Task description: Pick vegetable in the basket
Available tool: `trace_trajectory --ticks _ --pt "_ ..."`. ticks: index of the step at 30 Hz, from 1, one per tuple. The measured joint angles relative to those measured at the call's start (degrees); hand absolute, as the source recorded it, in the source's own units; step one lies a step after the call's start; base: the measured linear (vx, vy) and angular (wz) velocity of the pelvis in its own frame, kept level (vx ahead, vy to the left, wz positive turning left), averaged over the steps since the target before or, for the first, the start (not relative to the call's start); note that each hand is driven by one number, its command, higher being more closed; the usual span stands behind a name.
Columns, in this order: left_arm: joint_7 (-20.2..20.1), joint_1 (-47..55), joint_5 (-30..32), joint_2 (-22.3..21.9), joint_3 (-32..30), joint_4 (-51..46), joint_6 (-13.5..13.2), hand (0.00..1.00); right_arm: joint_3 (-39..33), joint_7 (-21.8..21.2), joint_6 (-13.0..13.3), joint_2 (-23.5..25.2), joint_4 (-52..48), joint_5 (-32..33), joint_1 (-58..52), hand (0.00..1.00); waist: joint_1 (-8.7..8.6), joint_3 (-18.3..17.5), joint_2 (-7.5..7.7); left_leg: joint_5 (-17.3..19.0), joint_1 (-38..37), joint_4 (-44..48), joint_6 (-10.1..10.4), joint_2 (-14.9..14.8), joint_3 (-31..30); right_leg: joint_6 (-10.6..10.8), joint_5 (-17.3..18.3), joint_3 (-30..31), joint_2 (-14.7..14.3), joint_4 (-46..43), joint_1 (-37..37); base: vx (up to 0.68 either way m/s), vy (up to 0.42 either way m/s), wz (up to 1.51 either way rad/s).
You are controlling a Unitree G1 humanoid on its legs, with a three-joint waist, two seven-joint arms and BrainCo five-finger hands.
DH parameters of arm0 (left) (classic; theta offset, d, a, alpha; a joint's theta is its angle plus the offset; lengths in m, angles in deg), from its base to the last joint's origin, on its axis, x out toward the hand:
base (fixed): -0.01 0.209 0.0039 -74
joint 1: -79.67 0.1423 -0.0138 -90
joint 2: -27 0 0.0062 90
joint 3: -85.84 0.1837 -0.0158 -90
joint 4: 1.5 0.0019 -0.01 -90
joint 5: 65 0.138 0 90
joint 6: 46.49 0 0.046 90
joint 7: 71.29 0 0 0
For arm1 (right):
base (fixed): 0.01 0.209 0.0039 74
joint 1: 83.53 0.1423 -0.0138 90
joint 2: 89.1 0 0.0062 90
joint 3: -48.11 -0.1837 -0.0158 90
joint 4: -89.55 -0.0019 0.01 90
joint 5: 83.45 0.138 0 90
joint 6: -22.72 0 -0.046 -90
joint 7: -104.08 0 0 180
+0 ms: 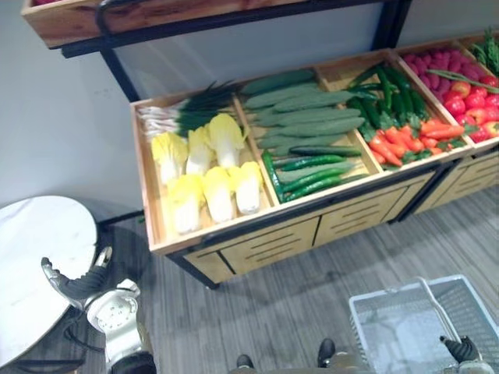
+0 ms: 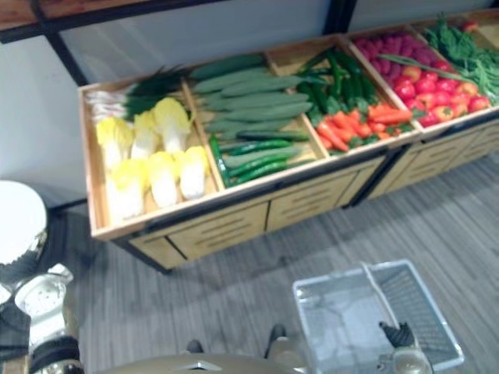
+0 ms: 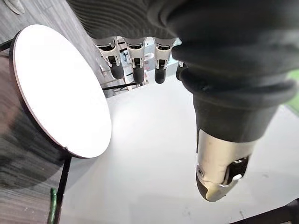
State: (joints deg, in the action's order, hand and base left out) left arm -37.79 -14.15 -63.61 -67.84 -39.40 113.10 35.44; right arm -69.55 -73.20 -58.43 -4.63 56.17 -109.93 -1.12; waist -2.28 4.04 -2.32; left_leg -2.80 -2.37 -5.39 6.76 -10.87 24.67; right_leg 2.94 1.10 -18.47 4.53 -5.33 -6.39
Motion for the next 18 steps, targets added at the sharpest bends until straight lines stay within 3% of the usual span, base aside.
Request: trace_trajectory --ticks 2,8,18 --pt "0.09 -2.19 -0.01 1.71 -0.01 2.16 0.69 0.0 2.0 -0.01 0.0 -0.13 -0.04 -0.09 0.62 1.0 -0.8 0.28 0.33 -0.02 0.27 0.0 0.0 0.0 0.19 -0.13 -0.11 0.26 -0.08 0.03 -0.58 0.06 -0.014 -0.07" --pt "0.55 -8.81 -0.03 6.06 0.02 7.37 1.55 0.0 4.03 -0.04 0.35 -0.29 -0.69 -0.43 2.38 1.0 -0.88 2.2 1.62 -0.02 2.42 0.02 -0.01 0.2 1.87 -0.39 -1.3 2.27 -0.35 0.26 -3.91 0.03 -0.011 -0.18" --pt "2.27 -18.27 -0.48 9.32 0.19 10.16 2.11 0.0 6.98 0.4 0.66 -0.72 -0.7 -0.39 5.95 1.0 -0.89 6.85 1.68 0.0 4.73 0.02 0.01 0.38 2.46 -0.59 -1.72 3.6 -0.49 0.26 -7.13 0.04 -0.019 -0.08"
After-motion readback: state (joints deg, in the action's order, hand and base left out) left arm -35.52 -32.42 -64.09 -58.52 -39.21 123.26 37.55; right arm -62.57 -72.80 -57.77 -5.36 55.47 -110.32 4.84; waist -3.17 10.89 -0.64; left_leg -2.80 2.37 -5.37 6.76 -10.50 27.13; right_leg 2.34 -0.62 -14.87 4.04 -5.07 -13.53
